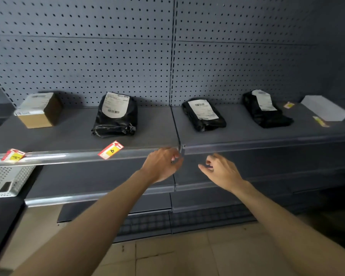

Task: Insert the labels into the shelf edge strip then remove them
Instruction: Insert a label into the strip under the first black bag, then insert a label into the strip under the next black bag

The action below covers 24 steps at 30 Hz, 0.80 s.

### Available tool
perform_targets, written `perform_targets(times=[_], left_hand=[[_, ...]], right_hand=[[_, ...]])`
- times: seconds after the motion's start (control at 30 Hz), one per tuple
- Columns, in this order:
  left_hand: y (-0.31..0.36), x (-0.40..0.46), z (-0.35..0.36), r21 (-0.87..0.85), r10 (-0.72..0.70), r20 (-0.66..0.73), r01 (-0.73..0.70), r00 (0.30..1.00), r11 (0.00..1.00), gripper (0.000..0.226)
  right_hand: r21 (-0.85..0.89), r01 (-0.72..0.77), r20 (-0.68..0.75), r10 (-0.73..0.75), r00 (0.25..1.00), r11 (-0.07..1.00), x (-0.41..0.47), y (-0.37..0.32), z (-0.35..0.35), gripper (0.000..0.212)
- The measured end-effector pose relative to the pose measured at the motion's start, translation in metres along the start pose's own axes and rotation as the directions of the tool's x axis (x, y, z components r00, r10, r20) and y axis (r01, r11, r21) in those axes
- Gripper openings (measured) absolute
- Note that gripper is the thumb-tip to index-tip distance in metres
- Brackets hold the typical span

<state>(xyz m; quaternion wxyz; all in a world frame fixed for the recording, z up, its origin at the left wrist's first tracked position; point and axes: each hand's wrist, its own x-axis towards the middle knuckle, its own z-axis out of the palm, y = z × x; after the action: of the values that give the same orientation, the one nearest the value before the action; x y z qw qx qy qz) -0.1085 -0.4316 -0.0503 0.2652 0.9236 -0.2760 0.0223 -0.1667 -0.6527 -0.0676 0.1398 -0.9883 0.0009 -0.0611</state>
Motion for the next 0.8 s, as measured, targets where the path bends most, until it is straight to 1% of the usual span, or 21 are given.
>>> perform_targets(times=[0.1, 0.2, 0.37, 0.43, 0.57, 0.7, 0.8], left_hand=[[0.019, 0.023, 0.045, 0.014, -0.016, 0.069, 0.015, 0.997, 1.0, 0.028], [0.032, 0.048, 0.093, 0.035, -0.072, 0.141, 0.068, 0.987, 0.997, 0.027], [0.037, 0.087, 0.164, 0.05, -0.173, 0.19, 0.166, 0.966, 0.985, 0.027], [0.032, 0.098, 0.188, 0.054, -0.203, 0.197, 0.196, 0.959, 0.979, 0.025], [0.011, 0.119, 0.24, 0.073, -0.217, 0.206, 0.207, 0.954, 0.976, 0.026], [-0.009, 0.146, 0.294, 0.094, -0.259, 0.229, 0.243, 0.938, 0.965, 0.034], [-0.024, 0.167, 0.328, 0.124, -0.257, 0.22, 0.234, 0.941, 0.964, 0.044]], right_hand=[[0.004, -0.007, 0.037, 0.007, 0.999, 1.0, 0.008, 0.051, 0.012, 0.036], [0.0, 0.005, 0.099, -0.005, 0.995, 1.0, 0.023, 0.101, 0.029, 0.033], [0.031, 0.004, 0.151, -0.009, 0.989, 1.0, 0.046, 0.169, 0.072, 0.027], [0.042, 0.018, 0.161, -0.025, 0.987, 0.999, 0.054, 0.189, 0.091, 0.025], [0.064, 0.002, 0.17, -0.013, 0.985, 0.998, 0.072, 0.22, 0.133, 0.024], [0.099, -0.021, 0.184, 0.002, 0.983, 0.995, 0.095, 0.244, 0.177, 0.023], [0.149, -0.031, 0.221, -0.002, 0.975, 0.988, 0.115, 0.256, 0.207, 0.025]])
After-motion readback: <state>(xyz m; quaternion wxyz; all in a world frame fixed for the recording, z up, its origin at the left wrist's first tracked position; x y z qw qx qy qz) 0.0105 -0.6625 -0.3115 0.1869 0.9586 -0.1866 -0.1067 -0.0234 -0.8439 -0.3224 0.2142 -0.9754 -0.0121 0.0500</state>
